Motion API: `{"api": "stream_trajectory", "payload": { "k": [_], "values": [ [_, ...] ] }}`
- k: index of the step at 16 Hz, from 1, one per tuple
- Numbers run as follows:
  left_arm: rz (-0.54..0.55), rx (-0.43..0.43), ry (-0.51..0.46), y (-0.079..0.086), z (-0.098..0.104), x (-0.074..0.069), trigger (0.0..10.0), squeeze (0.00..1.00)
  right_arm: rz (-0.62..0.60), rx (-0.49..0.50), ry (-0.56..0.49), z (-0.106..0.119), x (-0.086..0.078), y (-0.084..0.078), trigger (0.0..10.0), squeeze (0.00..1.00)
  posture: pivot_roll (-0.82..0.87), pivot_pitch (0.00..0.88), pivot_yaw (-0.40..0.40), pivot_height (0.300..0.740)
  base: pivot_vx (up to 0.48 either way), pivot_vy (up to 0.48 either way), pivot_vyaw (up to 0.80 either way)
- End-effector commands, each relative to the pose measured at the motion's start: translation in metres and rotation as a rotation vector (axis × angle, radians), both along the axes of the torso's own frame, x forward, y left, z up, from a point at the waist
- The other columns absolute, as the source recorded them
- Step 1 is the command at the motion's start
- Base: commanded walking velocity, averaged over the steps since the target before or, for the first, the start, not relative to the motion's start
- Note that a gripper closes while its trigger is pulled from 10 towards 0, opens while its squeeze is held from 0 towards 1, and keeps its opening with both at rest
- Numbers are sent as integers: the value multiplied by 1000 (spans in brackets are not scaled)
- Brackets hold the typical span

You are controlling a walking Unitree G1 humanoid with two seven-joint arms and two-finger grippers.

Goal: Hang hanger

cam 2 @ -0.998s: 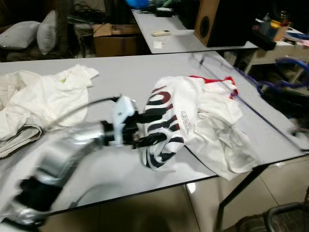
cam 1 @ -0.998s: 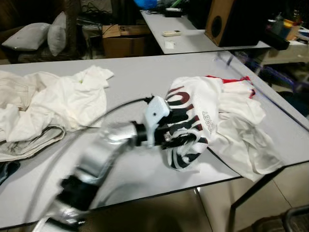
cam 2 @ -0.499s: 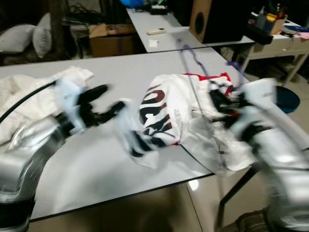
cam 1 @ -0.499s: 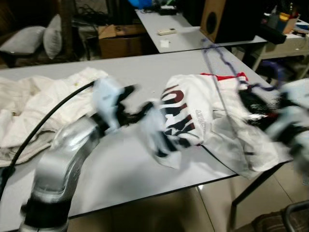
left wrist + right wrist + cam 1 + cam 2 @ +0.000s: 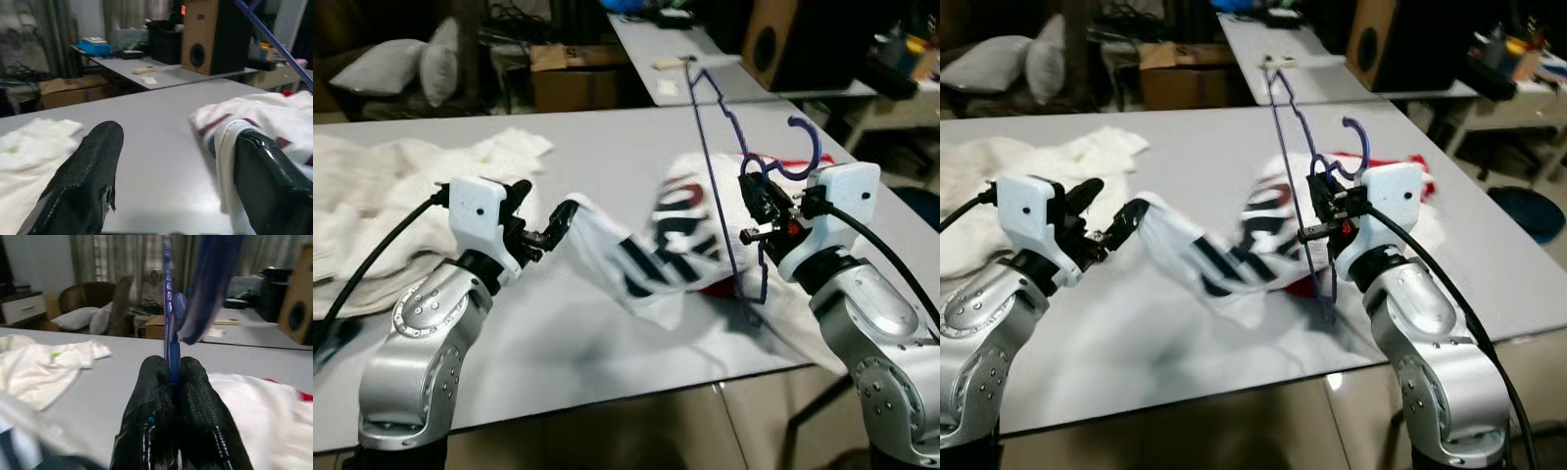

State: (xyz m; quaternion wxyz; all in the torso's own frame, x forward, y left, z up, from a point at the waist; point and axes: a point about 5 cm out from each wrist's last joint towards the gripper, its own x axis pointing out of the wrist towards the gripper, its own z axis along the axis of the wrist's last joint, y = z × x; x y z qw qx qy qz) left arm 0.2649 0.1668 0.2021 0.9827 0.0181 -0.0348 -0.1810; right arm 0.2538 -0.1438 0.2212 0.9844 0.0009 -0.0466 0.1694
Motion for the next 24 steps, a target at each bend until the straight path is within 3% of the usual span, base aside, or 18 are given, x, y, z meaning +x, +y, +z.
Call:
{"api": "stream_trajectory", "payload": {
  "k": [1,2,5,8,9,12,13,14,15,16,18,19,20,22,24],
  "values": [
    [3,15,-3,2,3,0,10000,0,23,4,-20,2,-2,6,10000,0,58,0,-18,740,0,386,0],
    [-8,16,2,2,3,-1,10000,0,23,4,-20,2,-3,7,10000,0,58,0,-18,740,0,386,0],
    [-207,64,76,-12,-8,-8,10000,0,13,-8,-19,1,-3,2,10000,0,46,0,1,740,0,117,0],
    [-272,4,104,-21,-15,-6,10000,0,-24,-53,-10,-1,-3,-9,10000,0,31,0,7,740,0,0,0],
    [-306,69,189,-36,-37,7,10000,0,-78,-98,-9,-2,-2,-22,10000,0,15,0,15,740,0,0,0],
    [-326,143,272,-57,-59,30,10000,0,-132,-129,-25,4,-1,-39,10000,0,4,0,20,740,0,0,0],
    [-427,92,239,-88,-49,54,10000,0,-199,-138,-42,12,0,-56,10000,0,-25,0,38,740,0,0,0],
    [-452,-3,203,-100,-32,64,10000,1000,-216,-145,-50,15,-1,-61,10000,0,-43,0,54,740,0,0,0],
    [-514,-175,136,-113,0,74,10000,1000,-226,-157,-59,18,-4,-65,10000,0,-43,0,54,740,0,0,0],
    [-550,-237,101,-116,16,77,10000,1000,-217,-176,-55,18,-7,-67,10000,0,-63,0,79,740,0,0,0],
    [-527,-200,51,-99,27,82,10000,1000,-77,-219,44,6,-17,-58,10000,0,-73,0,93,740,0,0,0],
    [-475,-112,54,-79,20,84,10000,384,59,-219,135,-5,-23,-47,10000,0,-69,0,88,740,0,0,0],
    [-415,-10,71,-59,12,82,10000,0,204,-228,181,-11,-29,-34,10000,0,-59,0,78,740,0,0,0],
    [-364,78,89,-31,6,71,10000,0,350,-178,236,-16,-29,-21,10000,0,-36,0,49,740,0,0,0],
    [-333,155,110,0,5,48,10000,0,432,-69,319,-21,-13,-9,10000,0,1,0,8,740,0,0,0]
  ]
}}
